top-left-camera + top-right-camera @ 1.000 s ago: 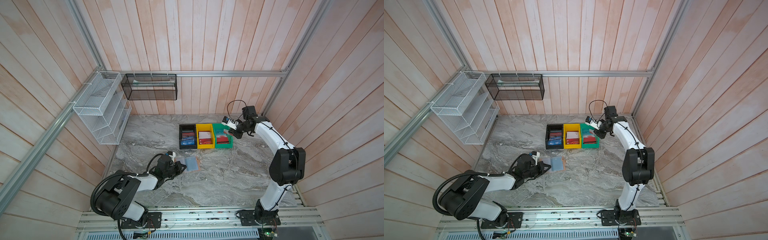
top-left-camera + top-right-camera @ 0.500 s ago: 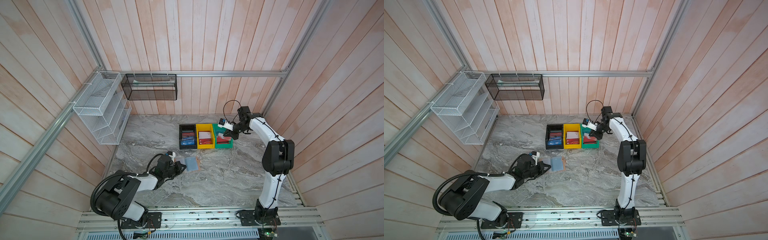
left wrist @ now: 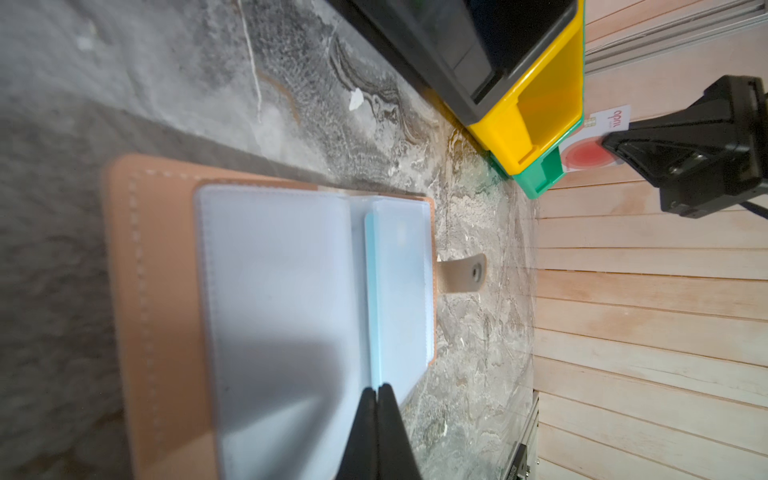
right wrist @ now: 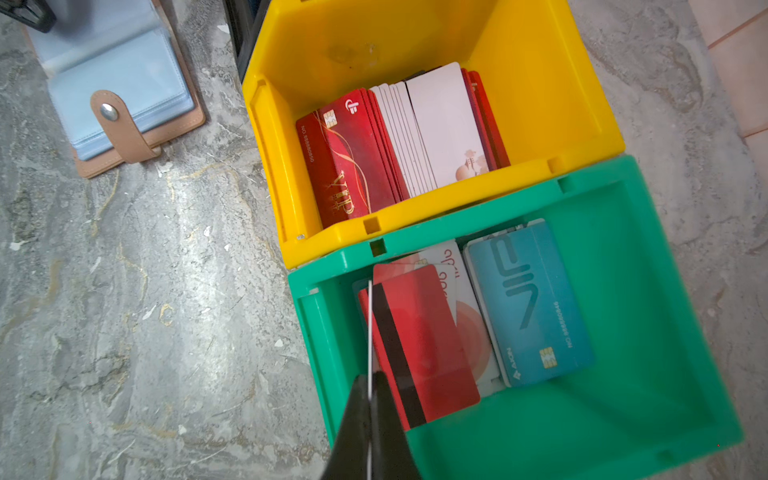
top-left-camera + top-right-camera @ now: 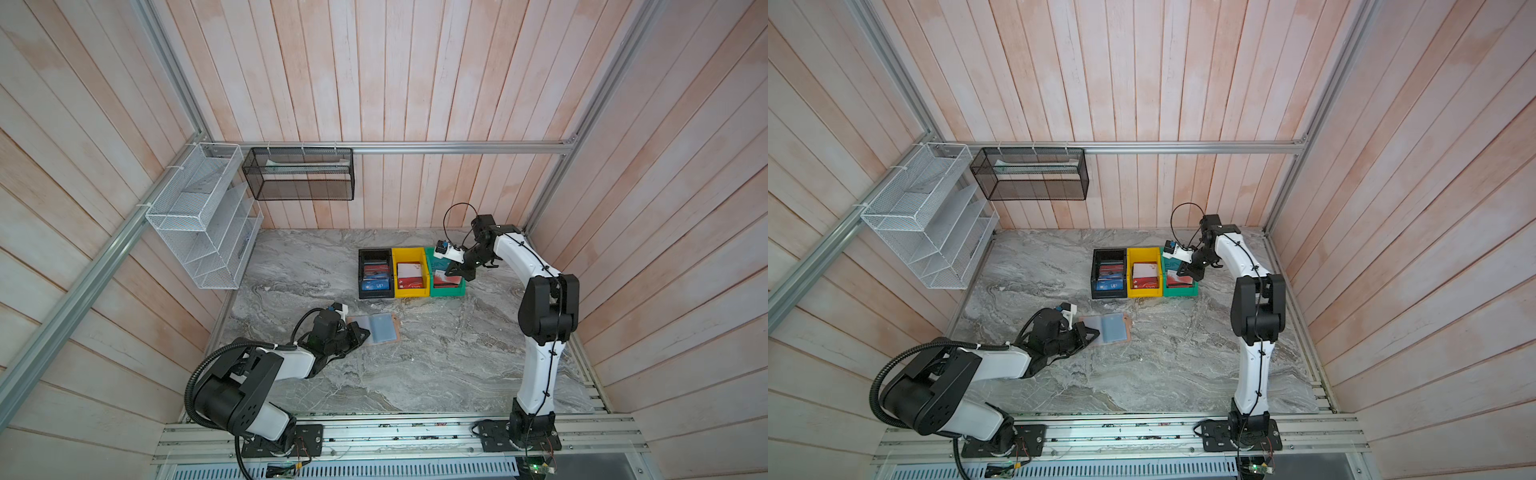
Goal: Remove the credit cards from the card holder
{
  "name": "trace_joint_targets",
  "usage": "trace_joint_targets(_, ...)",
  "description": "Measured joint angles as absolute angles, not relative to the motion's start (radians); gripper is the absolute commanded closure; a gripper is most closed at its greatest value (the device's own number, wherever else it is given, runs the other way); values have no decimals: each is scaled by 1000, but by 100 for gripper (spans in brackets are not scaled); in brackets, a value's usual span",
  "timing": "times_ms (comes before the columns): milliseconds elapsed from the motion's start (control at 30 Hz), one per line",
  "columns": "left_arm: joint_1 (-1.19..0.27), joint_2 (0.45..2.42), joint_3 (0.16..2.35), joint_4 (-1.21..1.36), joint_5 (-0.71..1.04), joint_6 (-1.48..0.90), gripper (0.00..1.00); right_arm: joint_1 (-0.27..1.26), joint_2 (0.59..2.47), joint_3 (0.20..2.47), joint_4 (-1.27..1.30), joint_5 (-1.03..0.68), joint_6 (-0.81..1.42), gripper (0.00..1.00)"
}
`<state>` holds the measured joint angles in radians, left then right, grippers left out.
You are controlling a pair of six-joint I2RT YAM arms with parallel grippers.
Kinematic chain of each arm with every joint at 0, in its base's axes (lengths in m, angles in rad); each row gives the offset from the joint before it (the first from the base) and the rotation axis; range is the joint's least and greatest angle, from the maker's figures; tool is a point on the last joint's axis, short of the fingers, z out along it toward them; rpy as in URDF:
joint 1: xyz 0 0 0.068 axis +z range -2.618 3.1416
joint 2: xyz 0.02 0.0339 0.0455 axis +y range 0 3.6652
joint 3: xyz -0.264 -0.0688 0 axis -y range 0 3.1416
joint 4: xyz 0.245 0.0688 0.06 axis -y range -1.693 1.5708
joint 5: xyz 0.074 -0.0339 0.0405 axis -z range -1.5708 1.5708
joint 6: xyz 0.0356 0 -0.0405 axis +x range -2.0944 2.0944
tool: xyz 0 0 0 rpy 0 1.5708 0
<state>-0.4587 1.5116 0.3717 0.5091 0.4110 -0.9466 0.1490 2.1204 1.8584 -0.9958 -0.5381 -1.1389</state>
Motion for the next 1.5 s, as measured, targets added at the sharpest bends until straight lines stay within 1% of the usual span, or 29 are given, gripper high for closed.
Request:
trace_joint_targets(567,-440,1574,393,523,423,-946,100,149,2209,1924,-1015,-540,-1166,100)
trace_joint_targets(1133,-430,1599,406,531,442,-945,100,149,2236,1932,-1026,-537,-1176,100)
trace_joint_targets(1433,-421,1606,416,532,451,-942,100,149,2250,1933,-1023,-535,-1174,97)
trace_joint_targets(1500,-421,1608,416,532,453,-942,100,149,2250,1933,-1016,-531,-1170,95)
